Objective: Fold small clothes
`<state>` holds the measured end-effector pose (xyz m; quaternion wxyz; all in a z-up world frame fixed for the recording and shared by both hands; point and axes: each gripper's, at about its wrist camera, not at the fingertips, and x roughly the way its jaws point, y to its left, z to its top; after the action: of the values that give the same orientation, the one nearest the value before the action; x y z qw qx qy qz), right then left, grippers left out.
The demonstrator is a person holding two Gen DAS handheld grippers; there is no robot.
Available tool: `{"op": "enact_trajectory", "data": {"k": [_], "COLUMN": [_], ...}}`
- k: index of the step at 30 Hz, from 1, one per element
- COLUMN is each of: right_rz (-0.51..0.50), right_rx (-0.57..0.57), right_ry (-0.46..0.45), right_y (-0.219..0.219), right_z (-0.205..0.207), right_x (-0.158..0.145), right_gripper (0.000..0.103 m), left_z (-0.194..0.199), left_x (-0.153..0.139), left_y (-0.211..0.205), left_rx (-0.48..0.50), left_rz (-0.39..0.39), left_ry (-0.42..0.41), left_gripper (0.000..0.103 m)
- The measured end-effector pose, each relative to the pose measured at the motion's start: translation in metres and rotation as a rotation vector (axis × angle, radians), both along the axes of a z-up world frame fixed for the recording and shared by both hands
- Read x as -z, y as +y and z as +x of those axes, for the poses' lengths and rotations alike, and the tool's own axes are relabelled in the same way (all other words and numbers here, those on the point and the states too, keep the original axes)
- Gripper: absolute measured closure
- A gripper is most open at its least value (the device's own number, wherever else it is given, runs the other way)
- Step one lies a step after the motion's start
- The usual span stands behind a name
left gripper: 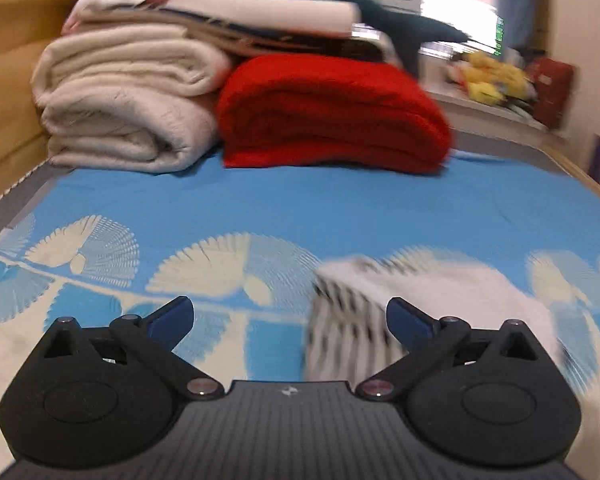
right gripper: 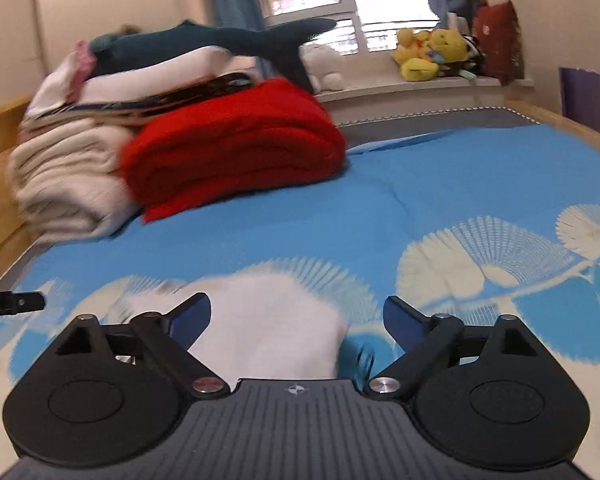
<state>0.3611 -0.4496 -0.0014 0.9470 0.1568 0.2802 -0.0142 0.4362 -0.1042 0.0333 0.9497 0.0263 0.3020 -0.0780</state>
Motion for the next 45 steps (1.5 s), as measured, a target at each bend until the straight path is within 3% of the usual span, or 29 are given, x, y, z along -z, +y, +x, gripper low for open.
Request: {"op": "enact_trajectory", "data": {"k": [2,7,11,14,16,19,26,45], "right_rz": [0.067,0.121,0.217,0.014,-0.115,-0.213,-0.243,-0.219], "right_rx": [0.022,0.144,0.247,0.206,0.137,0.090,0.081,0.101], "right_ry": [0.052,0.120,0.124,0.117,0.129,0.103,0.126,0.123], "right_y": [0.011,0.045,0.061,0.076,0.086,0.093,0.101,0.105], "right_z": [-0.029,-0.099,-0.133,-0.123,-0.113,-0.097,-0.076,-0.085], "right_x": [-0.005,-0.008,0.023,0.045,0.052,0.054,0.065,0.064], "right_gripper": [0.007,0.006,0.005,0.005,0.006,0.006,0.006,0.006], "left_z": [-0.051,-0.143,-0.174,-0.168,-0.157,-0.143,-0.123,-0.128], "left_x": [-0.008,-0.002,0.023,0.047,0.057,0.061,0.071,0.076], "left_y": [0.001,-0.016,-0.028,-0.034,-0.039,-0.035,-0.032,-0.035], "left_rx": [0.009,0.030,0.064,0.037,0.009,-0.004,-0.030,-0.048], "left_rz": [-0.019,0.002,-0.006,0.040,0.081,0.040,0.001,0.050], "left_ry": [-0.025,0.034,0.035,-0.023,0.010,0.007,0.089,0.087], "left_gripper": [0.000,0.000,0.000,0.000,0.001,0.001,0.001,0.001]}}
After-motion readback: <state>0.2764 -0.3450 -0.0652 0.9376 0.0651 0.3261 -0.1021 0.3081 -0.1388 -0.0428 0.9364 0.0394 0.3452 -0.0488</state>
